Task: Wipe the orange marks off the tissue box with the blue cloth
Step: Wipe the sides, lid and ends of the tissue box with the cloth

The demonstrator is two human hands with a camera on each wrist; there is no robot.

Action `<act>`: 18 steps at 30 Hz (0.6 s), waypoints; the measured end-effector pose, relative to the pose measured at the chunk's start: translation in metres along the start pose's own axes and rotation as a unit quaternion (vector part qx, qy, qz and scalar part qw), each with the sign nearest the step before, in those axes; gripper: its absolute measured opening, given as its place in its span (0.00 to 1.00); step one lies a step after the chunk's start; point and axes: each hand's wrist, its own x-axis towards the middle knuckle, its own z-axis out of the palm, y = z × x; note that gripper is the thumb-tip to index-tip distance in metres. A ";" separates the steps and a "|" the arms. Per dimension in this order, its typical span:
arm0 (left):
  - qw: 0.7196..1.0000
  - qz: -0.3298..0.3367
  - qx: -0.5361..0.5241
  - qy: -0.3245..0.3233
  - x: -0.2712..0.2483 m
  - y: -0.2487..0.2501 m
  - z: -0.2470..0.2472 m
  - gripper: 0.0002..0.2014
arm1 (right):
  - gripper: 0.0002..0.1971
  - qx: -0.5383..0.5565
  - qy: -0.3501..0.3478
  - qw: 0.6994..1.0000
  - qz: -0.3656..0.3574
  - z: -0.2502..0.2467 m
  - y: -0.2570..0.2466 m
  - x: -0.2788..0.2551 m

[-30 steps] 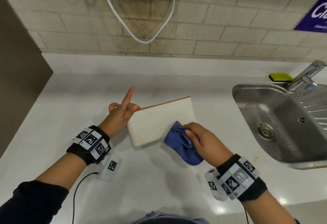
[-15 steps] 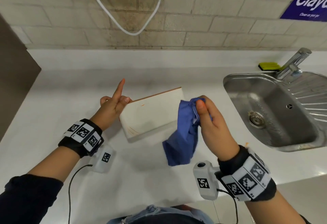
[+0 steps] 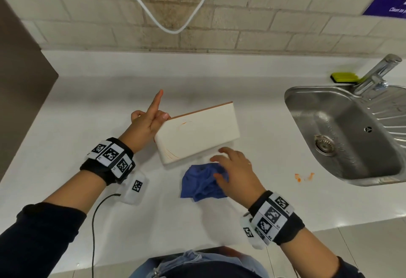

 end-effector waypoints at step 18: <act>1.000 -0.007 -0.006 -0.009 0.005 -0.004 -0.001 0.34 | 0.15 0.385 0.262 0.885 -0.004 -0.071 -0.014 0.018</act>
